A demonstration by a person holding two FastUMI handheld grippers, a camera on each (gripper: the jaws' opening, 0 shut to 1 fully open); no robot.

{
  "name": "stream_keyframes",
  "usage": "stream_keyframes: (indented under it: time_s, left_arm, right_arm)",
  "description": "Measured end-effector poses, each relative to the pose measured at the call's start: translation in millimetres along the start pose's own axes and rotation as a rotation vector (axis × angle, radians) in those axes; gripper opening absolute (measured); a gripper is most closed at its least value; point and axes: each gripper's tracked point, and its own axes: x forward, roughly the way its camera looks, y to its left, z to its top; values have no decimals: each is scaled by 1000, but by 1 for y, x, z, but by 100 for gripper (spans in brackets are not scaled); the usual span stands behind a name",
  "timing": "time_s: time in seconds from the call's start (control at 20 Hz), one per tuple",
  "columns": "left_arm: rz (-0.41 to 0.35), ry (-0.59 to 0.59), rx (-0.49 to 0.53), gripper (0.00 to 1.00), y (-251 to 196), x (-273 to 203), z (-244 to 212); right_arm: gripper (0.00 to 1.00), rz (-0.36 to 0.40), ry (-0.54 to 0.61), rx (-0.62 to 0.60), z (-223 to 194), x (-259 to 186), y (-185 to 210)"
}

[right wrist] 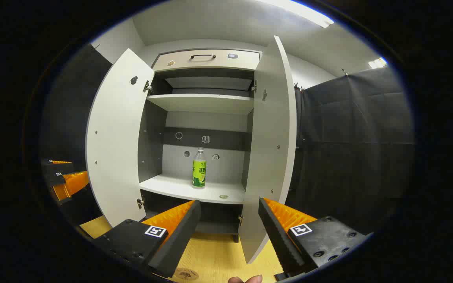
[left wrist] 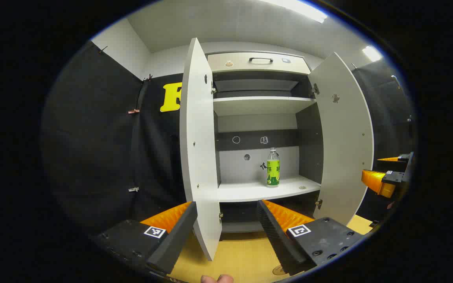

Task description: Grasp the bottle in the cabinet with the left hand and place it on the coaster, then close the right door with the right hand and the left door with the left hand.

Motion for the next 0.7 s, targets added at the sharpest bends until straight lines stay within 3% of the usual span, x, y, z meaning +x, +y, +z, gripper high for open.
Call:
stream_keyframes:
  time_s: [0.7]
  left_arm:
    - [-11, 1, -11, 97, 0, 5, 0]
  right_arm:
    - [98, 17, -5, -30, 1, 2, 3]
